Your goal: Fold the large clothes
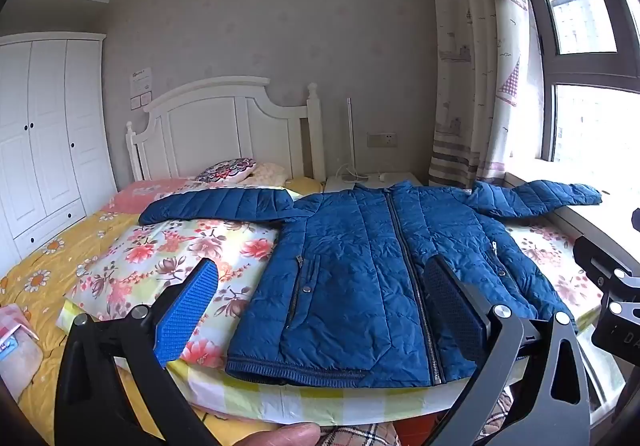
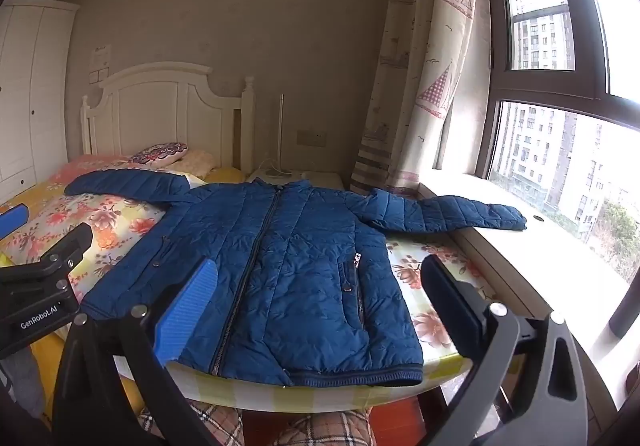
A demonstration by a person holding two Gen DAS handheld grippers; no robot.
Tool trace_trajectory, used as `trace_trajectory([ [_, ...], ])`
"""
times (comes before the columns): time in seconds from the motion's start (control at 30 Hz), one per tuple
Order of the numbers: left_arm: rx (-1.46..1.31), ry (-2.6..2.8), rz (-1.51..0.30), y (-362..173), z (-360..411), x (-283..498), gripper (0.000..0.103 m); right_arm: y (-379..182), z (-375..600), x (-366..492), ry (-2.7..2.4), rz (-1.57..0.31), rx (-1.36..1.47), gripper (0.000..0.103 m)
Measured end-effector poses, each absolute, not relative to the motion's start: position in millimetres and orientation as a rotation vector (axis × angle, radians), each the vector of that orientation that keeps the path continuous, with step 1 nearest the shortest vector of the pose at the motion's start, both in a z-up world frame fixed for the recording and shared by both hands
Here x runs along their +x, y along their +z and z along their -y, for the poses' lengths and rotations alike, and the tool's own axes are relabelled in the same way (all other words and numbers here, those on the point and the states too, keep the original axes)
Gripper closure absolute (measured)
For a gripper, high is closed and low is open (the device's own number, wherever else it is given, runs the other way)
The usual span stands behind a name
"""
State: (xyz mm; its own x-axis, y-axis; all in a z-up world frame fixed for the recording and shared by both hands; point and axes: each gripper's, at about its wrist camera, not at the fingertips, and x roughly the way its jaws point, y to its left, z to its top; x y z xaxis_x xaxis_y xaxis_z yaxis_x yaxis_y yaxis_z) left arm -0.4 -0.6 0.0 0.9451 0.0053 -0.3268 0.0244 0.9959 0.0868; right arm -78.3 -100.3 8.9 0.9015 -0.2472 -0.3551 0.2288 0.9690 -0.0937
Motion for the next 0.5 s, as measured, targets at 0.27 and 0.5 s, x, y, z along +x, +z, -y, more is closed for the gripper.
trace_trajectory([
  [0.27,0.080,-0.010,-0.336,1.3,-0.1,-1.8,0.004,8.1,98.8,-78.9,-0.237,-0.378,-0.047,0.002],
  [0.5,0.075,-0.009,-0.338,0.6,-3.6,-6.0,0.004,8.1,99.2,-79.4,-0.237,-0.379,-0.054,0.002],
])
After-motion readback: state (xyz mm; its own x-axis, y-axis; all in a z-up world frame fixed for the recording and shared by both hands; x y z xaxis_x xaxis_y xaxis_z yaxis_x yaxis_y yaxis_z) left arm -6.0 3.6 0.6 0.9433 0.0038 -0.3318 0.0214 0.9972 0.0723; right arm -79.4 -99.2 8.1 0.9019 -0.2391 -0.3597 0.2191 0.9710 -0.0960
